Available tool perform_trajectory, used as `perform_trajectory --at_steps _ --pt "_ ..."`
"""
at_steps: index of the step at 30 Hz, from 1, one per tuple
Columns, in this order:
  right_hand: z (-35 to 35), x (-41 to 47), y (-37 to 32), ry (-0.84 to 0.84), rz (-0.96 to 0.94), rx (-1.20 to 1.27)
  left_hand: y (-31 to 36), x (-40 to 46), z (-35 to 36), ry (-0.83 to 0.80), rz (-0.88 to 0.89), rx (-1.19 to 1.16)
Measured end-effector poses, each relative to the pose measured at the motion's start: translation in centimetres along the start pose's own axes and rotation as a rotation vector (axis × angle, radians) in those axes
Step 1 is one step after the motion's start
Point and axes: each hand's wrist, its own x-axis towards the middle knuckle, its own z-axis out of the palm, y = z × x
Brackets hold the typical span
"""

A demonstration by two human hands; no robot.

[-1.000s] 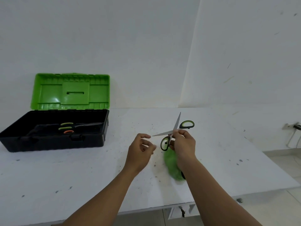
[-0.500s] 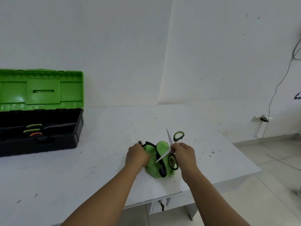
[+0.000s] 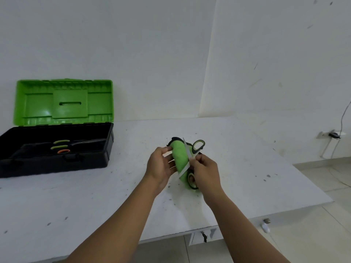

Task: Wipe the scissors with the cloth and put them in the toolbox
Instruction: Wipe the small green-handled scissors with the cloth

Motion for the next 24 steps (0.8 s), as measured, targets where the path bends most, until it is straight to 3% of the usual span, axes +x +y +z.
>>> perform_trajectory --at_steps 2,8,15,18,20,24 --pt "0.4 0.0 0.2 -0.038 -0.001 0.032 -0.3 -0.2 -1.1 -0.030 0.007 -0.009" --pt "1.1 -0.3 0.7 -0.054 -0.077 -0.119 -1.4 0.1 -2.4 -0.200 0.012 0.366" --pt "0.4 -1.1 1.4 -0.199 -0.030 0.028 -0.7 1.0 -1.8 -0.011 0.022 0.302" --pt "0.7 -0.9 1.9 -0.085 -0.018 -0.022 -1.5 1.0 -1.3 0.065 0.042 0.299" --pt "0.7 -0.5 2.0 -0.028 0.011 -0.028 -2.1 0.8 -1.3 0.032 0.030 0.301" --pt "0.1 -0.7 2.5 -0.084 0.039 0.015 -2.1 1.3 -1.8 0.026 0.063 0.337"
